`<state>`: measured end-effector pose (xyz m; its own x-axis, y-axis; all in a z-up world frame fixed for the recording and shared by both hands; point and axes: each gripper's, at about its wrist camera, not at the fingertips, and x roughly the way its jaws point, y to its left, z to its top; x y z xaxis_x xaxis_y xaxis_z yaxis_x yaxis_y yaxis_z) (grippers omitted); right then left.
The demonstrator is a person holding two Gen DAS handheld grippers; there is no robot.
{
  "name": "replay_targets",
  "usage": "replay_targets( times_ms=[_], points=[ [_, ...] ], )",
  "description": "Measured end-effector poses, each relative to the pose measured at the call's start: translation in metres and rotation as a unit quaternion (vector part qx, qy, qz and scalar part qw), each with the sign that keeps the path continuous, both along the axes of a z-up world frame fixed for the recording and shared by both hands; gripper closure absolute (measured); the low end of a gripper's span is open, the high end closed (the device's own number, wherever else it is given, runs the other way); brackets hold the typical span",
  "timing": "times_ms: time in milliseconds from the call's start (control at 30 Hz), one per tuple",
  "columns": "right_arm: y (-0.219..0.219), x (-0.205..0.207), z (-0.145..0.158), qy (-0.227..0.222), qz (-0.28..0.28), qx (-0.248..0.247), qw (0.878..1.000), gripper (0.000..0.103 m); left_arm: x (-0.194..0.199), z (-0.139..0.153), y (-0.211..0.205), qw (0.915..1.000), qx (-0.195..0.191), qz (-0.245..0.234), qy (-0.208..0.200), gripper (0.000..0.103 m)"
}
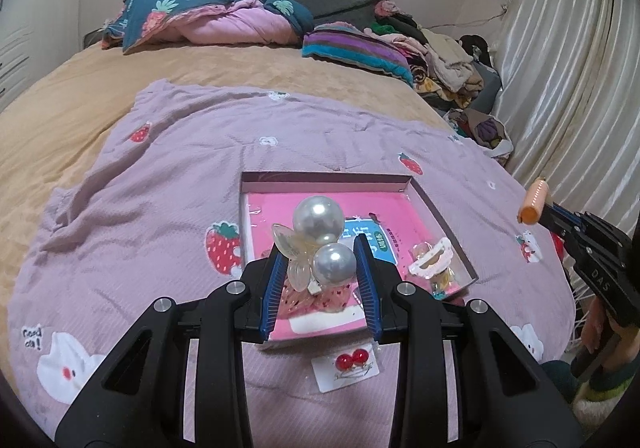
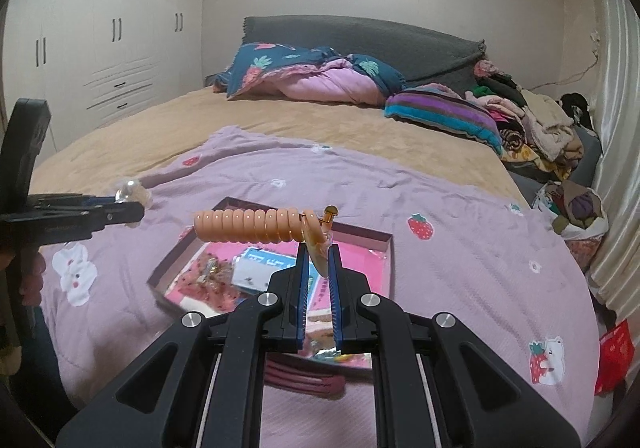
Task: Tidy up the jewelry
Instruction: 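Carry the pearl clip and coil tie into the box and release both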
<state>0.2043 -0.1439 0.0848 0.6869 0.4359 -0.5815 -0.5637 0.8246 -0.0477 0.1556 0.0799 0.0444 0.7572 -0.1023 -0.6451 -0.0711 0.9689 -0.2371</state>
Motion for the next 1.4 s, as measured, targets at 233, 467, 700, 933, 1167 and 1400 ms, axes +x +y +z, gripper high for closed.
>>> replay_targets(
  times_ms=[233, 467, 700, 933, 1167, 1400],
  points=[
    [-0.010, 0.026, -0.010, 0.012, -0.023, -0.002, 1.000, 0.094, 0.019, -0.011, -0.012, 0.9998, 0.003, -0.013, 0.013, 0.077],
    [-0.016, 0.053, -0.035, 0.039, -0.044, -0.012, 0.998, 0.094, 0.037, -0.032, -0.022, 0.9990, 0.005, -0.024, 0.038, 0.077],
    [-0.011, 0.077, -0.067, 0.068, -0.050, -0.032, 0.996, 0.094, 0.049, -0.054, -0.029, 0.9974, 0.005, -0.034, 0.064, 0.077],
    [0.000, 0.093, -0.096, 0.091, -0.055, -0.060, 0.993, 0.094, 0.057, -0.076, -0.031, 0.9956, 0.003, -0.039, 0.085, 0.077],
    [0.005, 0.102, -0.117, 0.117, -0.063, -0.069, 0.989, 0.093, 0.060, -0.085, -0.029, 0.9948, 0.000, -0.039, 0.095, 0.077],
    [0.001, 0.097, -0.113, 0.123, -0.066, -0.060, 0.988, 0.070, 0.058, -0.084, -0.028, 0.9950, -0.001, -0.035, 0.094, 0.077]
  ],
)
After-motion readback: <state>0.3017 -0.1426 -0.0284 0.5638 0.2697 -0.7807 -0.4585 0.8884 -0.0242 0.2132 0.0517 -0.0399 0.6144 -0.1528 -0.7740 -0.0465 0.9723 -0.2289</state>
